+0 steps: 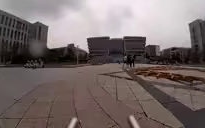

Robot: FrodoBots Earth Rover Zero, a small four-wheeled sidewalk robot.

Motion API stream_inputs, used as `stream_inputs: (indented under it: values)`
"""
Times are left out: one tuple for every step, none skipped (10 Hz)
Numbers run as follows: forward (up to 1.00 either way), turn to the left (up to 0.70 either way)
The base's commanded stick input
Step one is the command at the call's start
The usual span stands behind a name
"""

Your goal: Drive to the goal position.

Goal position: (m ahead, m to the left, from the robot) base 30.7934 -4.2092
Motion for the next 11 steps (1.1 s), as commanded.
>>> stream_inputs:
  values:
    - [0.00, 0.00]
    - [0.00, 0.00]
    - [0.00, 0.00]
    - [0.00, 0.00]
    - [0.00, 0.00]
    - [0.00, 0.00]
    - [0.00, 0.00]
    - [0.00, 0.00]
    - [0.00, 0.00]
    - [0.53, 0.00]
    - [1.00, 0.00]
